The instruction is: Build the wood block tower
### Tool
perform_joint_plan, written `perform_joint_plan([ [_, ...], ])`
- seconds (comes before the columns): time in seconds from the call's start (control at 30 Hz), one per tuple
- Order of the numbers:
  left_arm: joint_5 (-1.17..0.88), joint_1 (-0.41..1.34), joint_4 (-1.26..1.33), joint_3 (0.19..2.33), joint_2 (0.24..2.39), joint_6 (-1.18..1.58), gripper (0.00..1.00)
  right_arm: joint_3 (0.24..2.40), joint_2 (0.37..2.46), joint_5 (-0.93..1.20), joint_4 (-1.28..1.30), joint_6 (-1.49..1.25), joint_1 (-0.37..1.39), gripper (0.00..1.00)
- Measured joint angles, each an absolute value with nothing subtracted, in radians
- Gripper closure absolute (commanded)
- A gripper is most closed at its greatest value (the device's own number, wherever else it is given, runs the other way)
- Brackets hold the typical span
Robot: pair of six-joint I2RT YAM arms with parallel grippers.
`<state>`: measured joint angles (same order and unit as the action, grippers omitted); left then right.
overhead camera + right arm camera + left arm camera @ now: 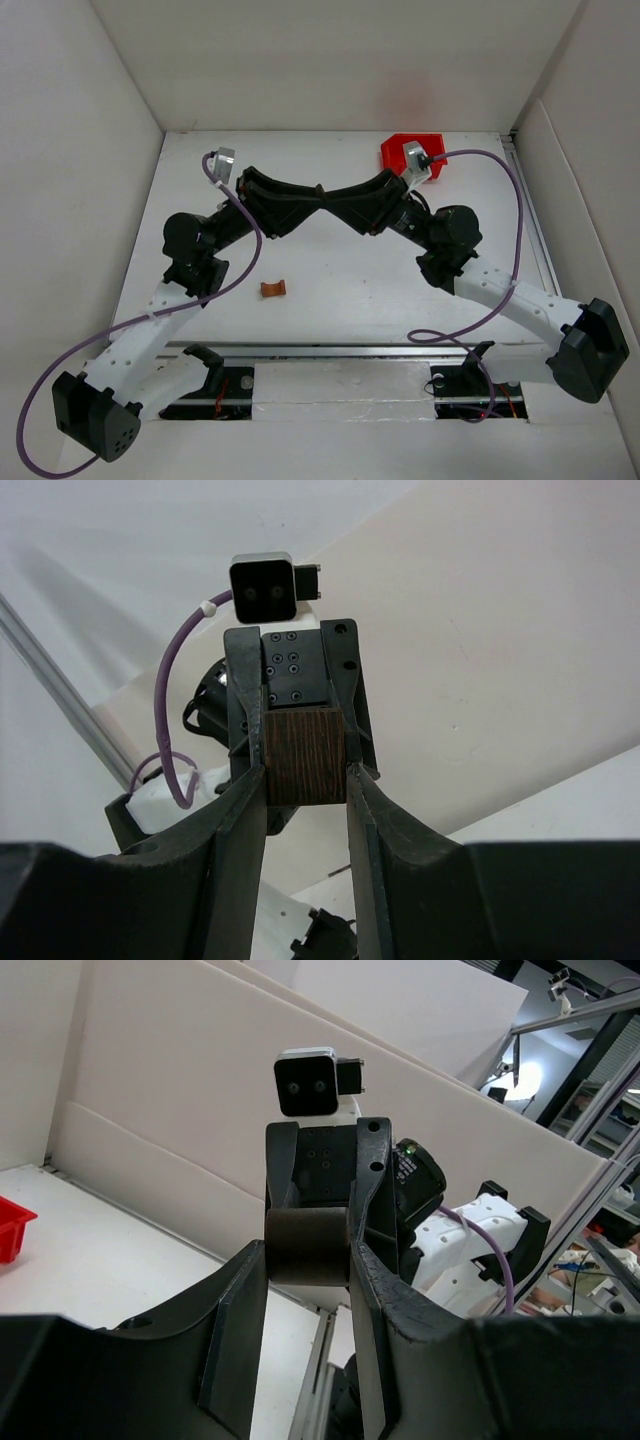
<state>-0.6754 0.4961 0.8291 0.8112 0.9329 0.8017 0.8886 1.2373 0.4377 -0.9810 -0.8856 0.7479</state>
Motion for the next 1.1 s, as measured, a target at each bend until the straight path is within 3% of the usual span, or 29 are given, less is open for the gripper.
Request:
perform_joint_plan([
  [0.03, -0.677, 0.496, 0.821, 0.818, 0.935, 0.801, 1.0, 0.888, 1.237, 0.437, -0.982, -0.886, 0.748, 0.26],
  [0.07, -0.679, 0.496, 0.812, 0.826, 0.938, 0.798, 1.0, 0.888, 1.237, 0.435, -0.984, -0.89, 0.748, 0.0],
  [0.2, -0.679, 0.497, 0.748, 0.876, 0.953, 0.762, 1.0, 0.882, 1.236, 0.429, -0.978, -0.886, 0.739, 0.0],
  [0.37, -0.617, 0.49, 0.443, 1.069, 0.992, 0.591, 1.0, 0.748, 1.141, 0.4, -0.949, -0.879, 0.603, 0.0],
  [0.5, -0.484, 0.468, 0.158, 1.277, 1.057, 0.4, 1.0, 0.671, 0.985, 0.308, -0.758, -0.801, 0.51, 0.0],
  [0.7, -0.121, 0.46, -0.239, 1.57, 1.303, 0.128, 1.0, 0.671, 0.804, 0.149, -0.496, -0.654, 0.525, 0.0],
  [0.83, 0.09, 0.454, -0.407, 1.623, 1.528, -0.024, 1.0, 0.668, 0.768, 0.098, -0.398, -0.592, 0.525, 0.0],
  [1.1, 0.149, 0.359, -0.676, 1.684, 1.864, -0.246, 1.0, 0.604, 0.703, 0.066, -0.243, -0.49, 0.525, 0.0],
])
